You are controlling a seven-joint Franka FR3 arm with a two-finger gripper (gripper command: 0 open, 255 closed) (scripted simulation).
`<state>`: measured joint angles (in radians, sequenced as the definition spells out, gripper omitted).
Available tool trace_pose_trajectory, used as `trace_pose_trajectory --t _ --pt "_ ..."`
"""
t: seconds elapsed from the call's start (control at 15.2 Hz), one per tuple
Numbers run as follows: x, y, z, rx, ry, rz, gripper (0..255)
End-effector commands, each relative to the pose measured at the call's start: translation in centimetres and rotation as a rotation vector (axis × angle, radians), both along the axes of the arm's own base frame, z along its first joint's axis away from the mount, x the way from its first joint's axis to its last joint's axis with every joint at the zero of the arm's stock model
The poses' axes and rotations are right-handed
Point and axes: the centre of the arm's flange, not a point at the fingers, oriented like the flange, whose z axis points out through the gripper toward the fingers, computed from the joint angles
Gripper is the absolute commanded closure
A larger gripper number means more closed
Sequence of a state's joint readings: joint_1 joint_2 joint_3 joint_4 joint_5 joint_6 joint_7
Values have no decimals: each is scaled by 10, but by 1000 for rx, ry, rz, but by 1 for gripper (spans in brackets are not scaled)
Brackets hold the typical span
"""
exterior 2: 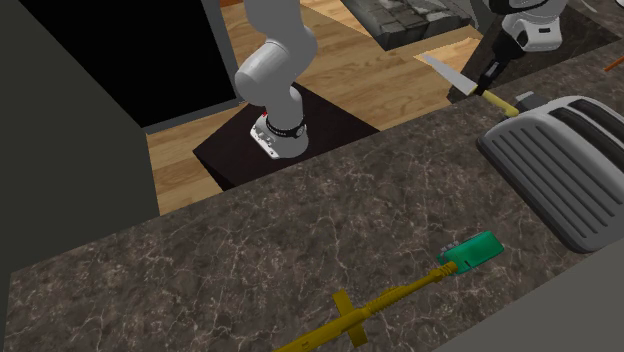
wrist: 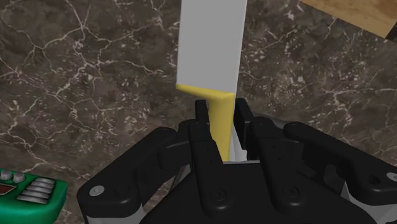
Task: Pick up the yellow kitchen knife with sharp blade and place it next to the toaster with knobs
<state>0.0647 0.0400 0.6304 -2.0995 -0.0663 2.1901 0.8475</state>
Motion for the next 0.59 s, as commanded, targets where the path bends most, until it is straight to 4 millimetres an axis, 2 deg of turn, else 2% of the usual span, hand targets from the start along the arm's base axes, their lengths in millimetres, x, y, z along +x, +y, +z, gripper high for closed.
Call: trace_pose_trajectory --t 0.0,0.53 --pt "0 -1 -10 0 0 0 255" --pt "0 -1 -53 0 0 0 255"
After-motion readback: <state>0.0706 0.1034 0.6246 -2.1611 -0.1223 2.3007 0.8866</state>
